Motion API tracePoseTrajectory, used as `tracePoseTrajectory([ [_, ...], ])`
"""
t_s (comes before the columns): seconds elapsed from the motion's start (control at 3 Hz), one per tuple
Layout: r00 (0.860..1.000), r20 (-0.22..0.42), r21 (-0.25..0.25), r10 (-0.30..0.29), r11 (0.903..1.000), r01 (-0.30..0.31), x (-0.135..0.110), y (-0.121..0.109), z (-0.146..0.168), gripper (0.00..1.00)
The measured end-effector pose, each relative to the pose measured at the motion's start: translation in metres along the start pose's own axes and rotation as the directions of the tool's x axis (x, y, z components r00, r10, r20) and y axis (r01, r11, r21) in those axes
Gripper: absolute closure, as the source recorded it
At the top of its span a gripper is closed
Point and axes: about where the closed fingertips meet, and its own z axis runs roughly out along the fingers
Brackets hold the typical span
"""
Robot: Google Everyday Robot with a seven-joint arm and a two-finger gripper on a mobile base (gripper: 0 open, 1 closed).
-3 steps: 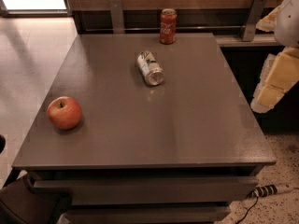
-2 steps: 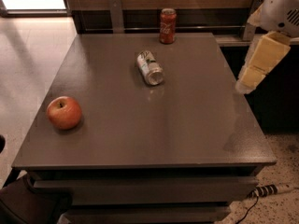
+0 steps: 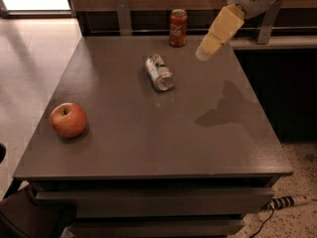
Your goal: Place 7up can upright
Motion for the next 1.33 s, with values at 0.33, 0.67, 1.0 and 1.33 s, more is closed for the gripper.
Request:
tracePoseTrajectory([
  [0.33,0.993,0.051,-0.008,0.105,0.9945,-0.105,-0.044,-0.005,0.030,0.00],
  [0.67,0.972,0.094,-0.034,0.216,0.9764,-0.213,-0.073,-0.005,0.061,0.00],
  [1.0,0.950,0.109,-0.059,0.292,0.9561,-0.287,-0.090,-0.003,0.087,0.00],
  [1.33,0.936,0.116,-0.072,0.331,0.9430,-0.325,-0.098,-0.002,0.101,0.00],
])
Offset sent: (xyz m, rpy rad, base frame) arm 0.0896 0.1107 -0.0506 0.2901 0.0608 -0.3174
